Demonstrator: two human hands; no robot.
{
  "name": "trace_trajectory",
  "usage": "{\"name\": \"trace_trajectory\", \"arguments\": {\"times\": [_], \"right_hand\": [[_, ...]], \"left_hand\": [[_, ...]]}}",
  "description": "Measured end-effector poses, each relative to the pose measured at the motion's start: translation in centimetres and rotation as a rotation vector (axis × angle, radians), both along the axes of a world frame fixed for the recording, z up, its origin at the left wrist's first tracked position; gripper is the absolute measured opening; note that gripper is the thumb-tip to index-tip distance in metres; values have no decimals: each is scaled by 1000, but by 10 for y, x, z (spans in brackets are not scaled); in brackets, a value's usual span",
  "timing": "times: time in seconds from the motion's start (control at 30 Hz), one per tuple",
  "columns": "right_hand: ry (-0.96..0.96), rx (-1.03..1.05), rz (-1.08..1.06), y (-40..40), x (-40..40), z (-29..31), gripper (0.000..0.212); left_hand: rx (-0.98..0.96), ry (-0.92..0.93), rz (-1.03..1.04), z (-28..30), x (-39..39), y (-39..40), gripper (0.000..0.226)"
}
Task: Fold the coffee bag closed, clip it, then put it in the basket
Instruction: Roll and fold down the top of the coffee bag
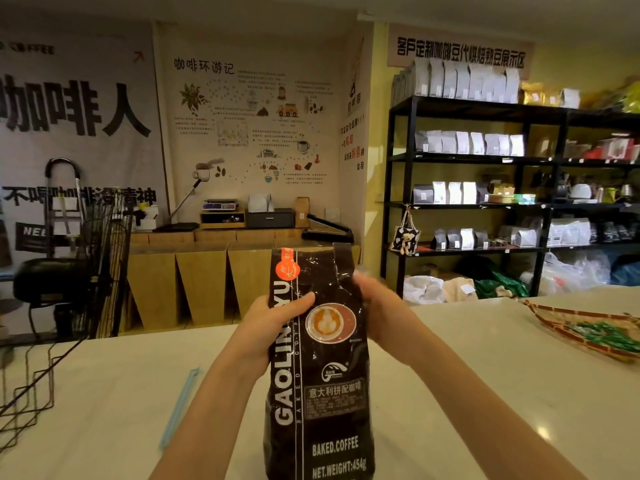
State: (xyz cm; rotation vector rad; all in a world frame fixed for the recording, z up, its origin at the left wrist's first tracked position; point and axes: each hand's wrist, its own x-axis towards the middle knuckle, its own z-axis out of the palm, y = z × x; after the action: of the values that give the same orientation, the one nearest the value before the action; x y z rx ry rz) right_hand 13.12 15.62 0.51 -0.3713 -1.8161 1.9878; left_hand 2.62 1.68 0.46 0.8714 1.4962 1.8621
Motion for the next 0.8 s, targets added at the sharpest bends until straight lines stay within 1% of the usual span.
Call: {"name": "trace_trajectory", "arguments": {"times": [0.13, 0.27, 0.47, 0.57, 0.67, 0.7, 0.73, 0.77, 0.8], "right_hand": [[67, 173, 62, 4, 10, -7, 38], [136, 208, 60, 3, 12, -10, 30], [142, 196, 28, 2, 6, -14, 27], [130, 175, 46, 2, 5, -13, 32], [118, 152, 82, 3, 6, -11, 28], [120, 155, 96, 3, 7, -11, 26], [124, 161, 108, 4, 8, -10, 26], [130, 166, 118, 5, 8, -10, 27], [135, 168, 128, 5, 9, -10, 28]], "left_hand": [[26, -32, 13, 1, 3, 1, 23], [55, -36, 45, 2, 7, 3, 15], [32, -4, 122, 1, 9, 4, 10], [-25, -2, 114, 1, 5, 2, 16], [-7, -4, 111, 4, 4, 1, 34], [2, 66, 162, 6, 6, 1, 43], [-23, 228, 277, 8, 8, 2, 53], [-58, 455, 439, 8, 11, 2, 68], [-67, 707, 588, 10, 15, 3, 77]]}}
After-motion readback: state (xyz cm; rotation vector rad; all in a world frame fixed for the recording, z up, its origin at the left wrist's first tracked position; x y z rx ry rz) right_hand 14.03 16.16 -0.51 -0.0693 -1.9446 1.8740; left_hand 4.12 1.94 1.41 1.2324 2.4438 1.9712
